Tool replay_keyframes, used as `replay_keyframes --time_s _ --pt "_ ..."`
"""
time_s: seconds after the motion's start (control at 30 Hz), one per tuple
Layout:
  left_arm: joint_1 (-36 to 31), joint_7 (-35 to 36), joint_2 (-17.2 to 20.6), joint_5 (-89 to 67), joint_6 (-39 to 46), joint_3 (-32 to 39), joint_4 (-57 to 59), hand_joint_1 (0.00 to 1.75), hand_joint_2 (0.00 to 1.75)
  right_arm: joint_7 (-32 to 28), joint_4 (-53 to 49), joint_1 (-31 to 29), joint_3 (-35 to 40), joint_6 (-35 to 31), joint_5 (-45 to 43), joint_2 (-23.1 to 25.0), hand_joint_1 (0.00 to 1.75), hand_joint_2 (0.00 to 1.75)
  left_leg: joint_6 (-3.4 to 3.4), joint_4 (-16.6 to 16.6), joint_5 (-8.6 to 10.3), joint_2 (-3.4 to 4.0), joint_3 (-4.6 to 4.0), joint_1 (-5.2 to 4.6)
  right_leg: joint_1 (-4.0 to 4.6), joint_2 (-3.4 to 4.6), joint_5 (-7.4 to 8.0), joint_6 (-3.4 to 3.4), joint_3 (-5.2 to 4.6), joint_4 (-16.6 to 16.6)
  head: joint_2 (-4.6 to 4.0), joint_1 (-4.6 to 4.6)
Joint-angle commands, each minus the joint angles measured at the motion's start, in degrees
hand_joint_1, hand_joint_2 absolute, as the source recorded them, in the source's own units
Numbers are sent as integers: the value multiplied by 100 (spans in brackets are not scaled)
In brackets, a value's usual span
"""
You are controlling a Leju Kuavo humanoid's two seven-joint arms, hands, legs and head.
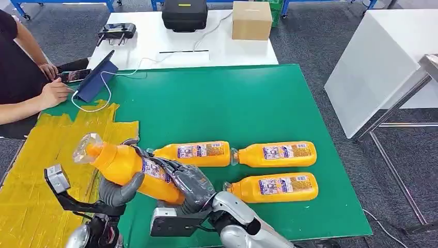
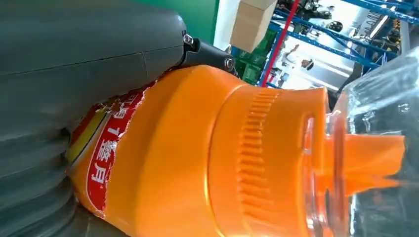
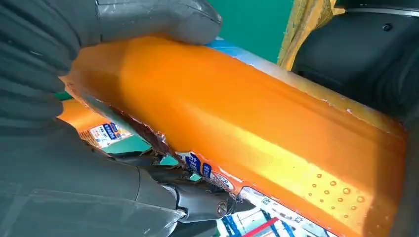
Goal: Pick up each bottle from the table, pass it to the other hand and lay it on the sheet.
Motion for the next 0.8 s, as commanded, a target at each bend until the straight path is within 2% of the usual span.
replay_keyframes --time_s 0.03,0.07,0.2,0.27,0.33,0.43,0.6,0.7,0.8 --pt "-396 -224 -17 -1190 595 361 45 175 175 105 -136 541 -683 -420 124 -273 0 175 -3 -5 1 -31 12 4 5 -42 -8 1 24 -9 0 0" --pt "-426 -236 34 -1354 674 524 75 175 175 143 -236 633 -832 -492 203 -285 0 0 -2 -2 2 -23 4 3 4 -29 -4 1 13 -6 0 0" --pt "-437 -533 314 -2927 1227 1386 167 175 175 410 -802 1010 -1627 -600 589 -328 0 0 -5 -3 -1 -8 9 4 4 -16 -3 -1 13 -4 2 4" --pt "-507 -569 472 -4107 1317 1746 307 175 175 697 -887 1040 -1974 -231 756 -302 0 0 -4 -3 0 0 4 0 0 -5 -1 -2 4 1 0 2" --pt "-577 -698 423 -4619 1340 2031 399 175 175 635 -877 1018 -2174 -45 801 -248 0 0 -6 -4 1 -1 6 1 1 -7 -1 -3 5 1 0 0" --pt "-577 -701 355 -4657 1319 2019 376 175 175 624 -837 1024 -2181 -26 814 -205 0 0 -5 -4 1 -6 7 1 3 -13 -2 0 8 0 0 0" --pt "-457 -569 859 -8211 2766 1848 818 175 175 918 -577 644 -2276 166 1039 -366 0 0 -4 -8 3 4 10 -1 -2 -1 0 1 8 0 0 0" --pt "-461 -501 928 -8713 2866 1752 1014 175 175 955 -453 505 -2335 250 1062 -340 0 0 -5 -10 3 5 15 0 -1 -3 1 1 15 -3 0 4" --pt "-617 -192 1241 -9911 2822 1294 1712 175 175 1121 -61 91 -2379 500 1088 -364 0 0 -7 -12 4 10 18 0 -1 0 3 -1 17 -6 0 0"
